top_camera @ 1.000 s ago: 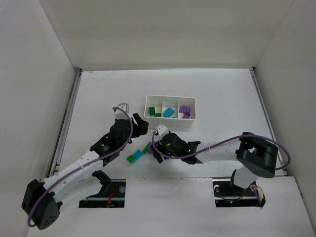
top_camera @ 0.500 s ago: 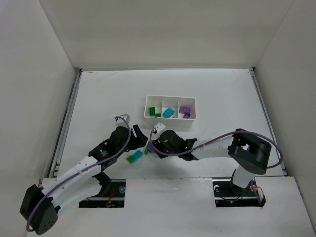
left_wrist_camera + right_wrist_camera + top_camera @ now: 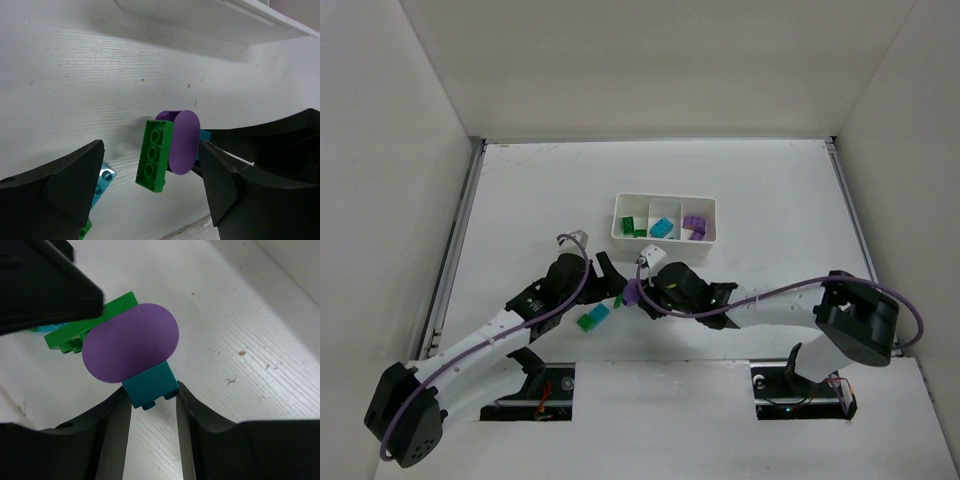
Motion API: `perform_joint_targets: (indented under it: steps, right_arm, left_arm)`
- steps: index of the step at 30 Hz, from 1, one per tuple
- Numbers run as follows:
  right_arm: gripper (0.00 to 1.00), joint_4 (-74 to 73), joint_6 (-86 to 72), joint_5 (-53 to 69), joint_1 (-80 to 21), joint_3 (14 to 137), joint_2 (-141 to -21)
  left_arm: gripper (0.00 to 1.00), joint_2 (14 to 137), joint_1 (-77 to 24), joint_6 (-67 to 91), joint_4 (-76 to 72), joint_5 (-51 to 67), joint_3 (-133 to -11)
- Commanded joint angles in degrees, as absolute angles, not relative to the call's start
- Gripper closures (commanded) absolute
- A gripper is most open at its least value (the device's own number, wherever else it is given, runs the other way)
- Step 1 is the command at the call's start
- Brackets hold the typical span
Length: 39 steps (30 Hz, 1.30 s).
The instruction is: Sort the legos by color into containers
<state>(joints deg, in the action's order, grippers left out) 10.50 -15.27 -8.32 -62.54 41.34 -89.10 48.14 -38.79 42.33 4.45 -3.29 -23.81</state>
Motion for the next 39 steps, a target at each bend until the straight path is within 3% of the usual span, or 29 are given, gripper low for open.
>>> perform_joint_targets:
  steps: [1, 12, 19, 35, 39]
  right_arm:
    - [0.68, 12.2, -17.5, -8.3, -62.6, 40.3, -83.2]
    - [0.67, 13.4, -18.4, -8.2, -62.4, 38.9, -77.6]
    - [0.67, 15.3, -18.9, -8.6, -61.5, 39.0, -76.9]
    - [0.66, 17.9, -19.2, -9.8, -60.3, 38.9, -74.9]
    - [0.66, 17.3, -19.1, -10.1, -60.3, 38.8, -73.0]
  left_arm:
    - [0.25, 49.7, -38.1, 45.0, -1.2, -0.4, -26.0]
    - [0.31, 54.3, -36.6, 57.0, -13.6, 6.2, -24.7]
    - [0.47, 54.3, -36.1, 59.8, -15.4, 7.5, -23.4]
    - [0.48, 55.0, -36.1, 60.1, -15.5, 9.1, -21.4]
    - [0.44, 55.5, -34.1, 59.5, -15.2, 9.2, -20.4]
